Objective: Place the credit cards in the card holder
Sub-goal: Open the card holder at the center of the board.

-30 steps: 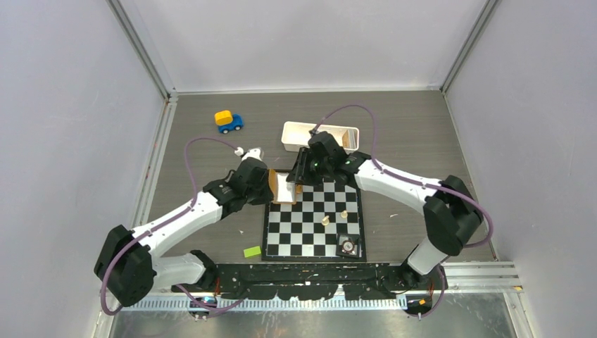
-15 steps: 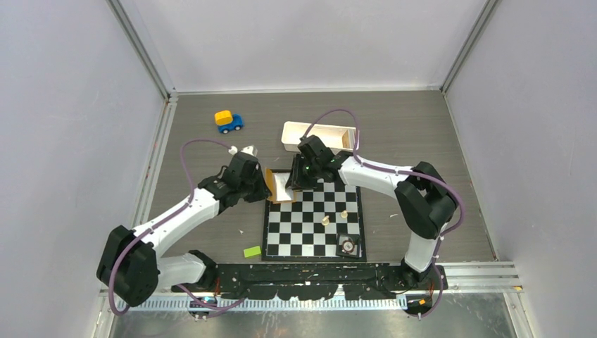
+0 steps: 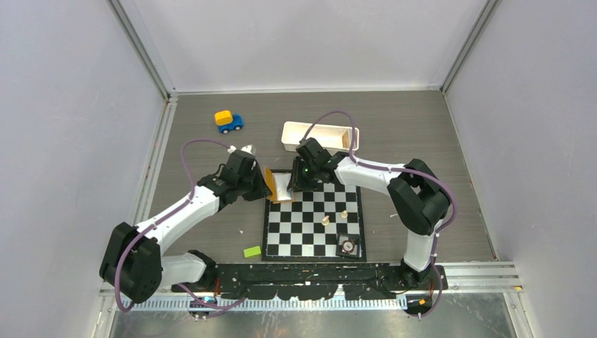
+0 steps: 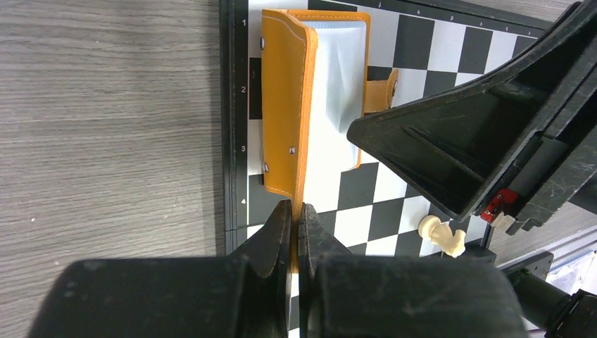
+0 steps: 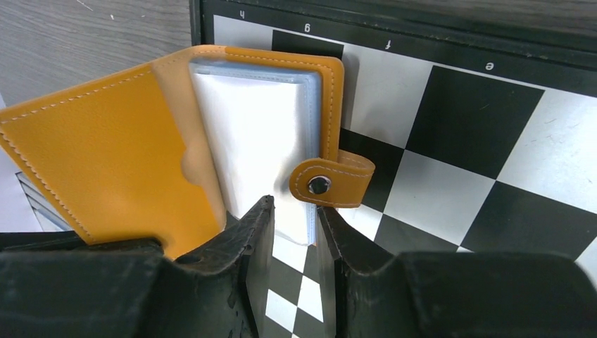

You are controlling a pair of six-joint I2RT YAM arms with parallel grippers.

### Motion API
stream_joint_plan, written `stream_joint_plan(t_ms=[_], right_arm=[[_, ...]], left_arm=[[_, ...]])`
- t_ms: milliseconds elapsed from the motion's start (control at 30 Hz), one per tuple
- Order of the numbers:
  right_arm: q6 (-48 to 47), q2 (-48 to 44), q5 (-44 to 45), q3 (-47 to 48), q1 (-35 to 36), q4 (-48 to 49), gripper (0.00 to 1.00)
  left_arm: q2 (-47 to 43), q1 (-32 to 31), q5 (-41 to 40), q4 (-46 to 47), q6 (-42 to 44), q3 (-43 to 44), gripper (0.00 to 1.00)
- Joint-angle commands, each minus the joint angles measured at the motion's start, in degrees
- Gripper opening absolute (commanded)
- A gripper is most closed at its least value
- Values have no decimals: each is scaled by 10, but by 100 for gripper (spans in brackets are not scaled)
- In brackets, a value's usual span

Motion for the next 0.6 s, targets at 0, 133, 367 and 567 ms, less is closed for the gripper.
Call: stream_joint_plan(t_ms=[0, 133, 367, 567], right_arm=[[-9, 9, 13, 25, 0, 3, 34], [-10, 19, -1, 29, 0, 12, 33], [-7, 11, -20, 26, 0, 31, 26], [-3, 4, -53, 19, 0, 61, 20]], left_arm=[[1, 9, 9, -6, 11, -9, 0], [0, 13, 13, -8, 14, -9, 0], [5, 26, 18, -12, 24, -12, 0], [6, 39, 32, -7, 33, -20, 0]])
